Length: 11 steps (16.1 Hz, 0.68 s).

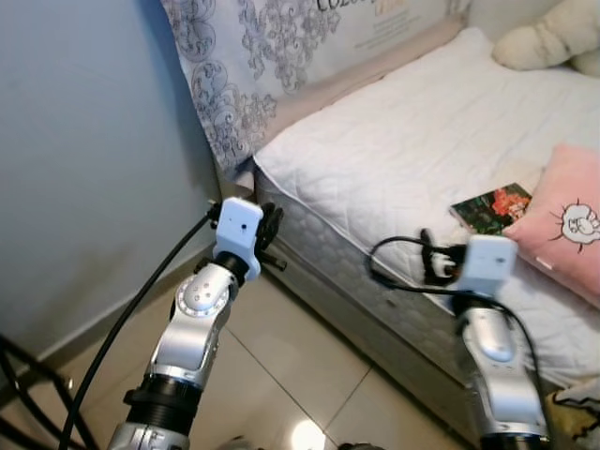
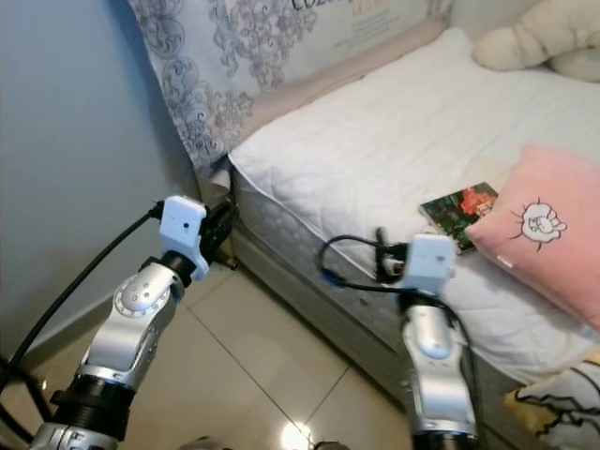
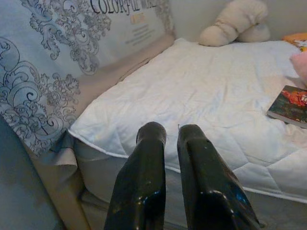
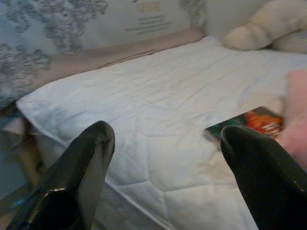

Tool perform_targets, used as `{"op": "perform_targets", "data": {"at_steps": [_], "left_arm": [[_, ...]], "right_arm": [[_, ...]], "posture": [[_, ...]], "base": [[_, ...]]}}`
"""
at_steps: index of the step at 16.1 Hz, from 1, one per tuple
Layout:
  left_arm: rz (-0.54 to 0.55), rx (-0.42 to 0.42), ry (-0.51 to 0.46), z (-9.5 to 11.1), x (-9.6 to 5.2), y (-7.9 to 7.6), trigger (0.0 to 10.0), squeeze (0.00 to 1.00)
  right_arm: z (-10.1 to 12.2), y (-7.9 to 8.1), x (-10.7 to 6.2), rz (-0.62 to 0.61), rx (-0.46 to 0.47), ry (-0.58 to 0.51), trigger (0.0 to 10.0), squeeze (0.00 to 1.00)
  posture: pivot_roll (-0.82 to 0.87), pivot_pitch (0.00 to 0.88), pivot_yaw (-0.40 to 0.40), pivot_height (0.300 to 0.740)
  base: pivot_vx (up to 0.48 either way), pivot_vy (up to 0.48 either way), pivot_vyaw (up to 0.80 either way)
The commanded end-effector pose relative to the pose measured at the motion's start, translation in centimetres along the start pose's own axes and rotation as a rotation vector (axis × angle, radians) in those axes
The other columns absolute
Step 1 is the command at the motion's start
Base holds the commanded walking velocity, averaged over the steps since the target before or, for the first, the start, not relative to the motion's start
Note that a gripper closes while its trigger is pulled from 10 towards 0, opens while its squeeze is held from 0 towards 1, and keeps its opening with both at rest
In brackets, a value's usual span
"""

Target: Clean up the room

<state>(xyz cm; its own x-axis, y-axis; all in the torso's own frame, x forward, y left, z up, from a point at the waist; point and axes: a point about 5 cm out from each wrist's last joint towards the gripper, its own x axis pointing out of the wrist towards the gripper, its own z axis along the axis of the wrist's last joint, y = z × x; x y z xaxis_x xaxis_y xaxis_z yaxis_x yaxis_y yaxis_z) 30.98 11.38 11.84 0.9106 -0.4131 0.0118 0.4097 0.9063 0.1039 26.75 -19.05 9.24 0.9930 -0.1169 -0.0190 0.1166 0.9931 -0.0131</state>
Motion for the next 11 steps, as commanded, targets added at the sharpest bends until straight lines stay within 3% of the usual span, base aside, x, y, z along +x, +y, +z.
{"op": "perform_targets", "data": {"at_steps": [1,4,5,11], "left_arm": [[0.009,0.011,-0.008,0.2,0.1,0.8,10.0,0.0],[0.008,-0.061,-0.023,0.4,0.4,1.2,10.0,0.0],[0.007,-0.021,-0.027,0.5,0.5,1.2,10.0,0.0],[-0.005,-0.01,-0.043,0.6,1.0,0.7,10.0,0.0]], "right_arm": [[-0.5,0.5,-0.3,0.008,0.009,0.006,10.0,0.0],[-1.1,0.2,-0.7,-0.009,0.002,0.022,10.0,0.0],[-1.1,0.0,-0.7,-0.013,0.0,0.023,10.0,0.0],[-0.8,-0.7,-0.9,-0.069,-0.017,-0.011,10.0,0.0]], "posture": [[0.09,0.0,-0.002,0.74],[0.08,0.0,-0.001,0.74],[0.08,0.0,0.001,0.74],[0.07,0.0,0.01,0.74]], "base": [[0.0,0.48,-0.74],[0.0,0.0,-0.74],[0.0,-0.266,-0.74],[0.04,-0.396,-0.74]]}}
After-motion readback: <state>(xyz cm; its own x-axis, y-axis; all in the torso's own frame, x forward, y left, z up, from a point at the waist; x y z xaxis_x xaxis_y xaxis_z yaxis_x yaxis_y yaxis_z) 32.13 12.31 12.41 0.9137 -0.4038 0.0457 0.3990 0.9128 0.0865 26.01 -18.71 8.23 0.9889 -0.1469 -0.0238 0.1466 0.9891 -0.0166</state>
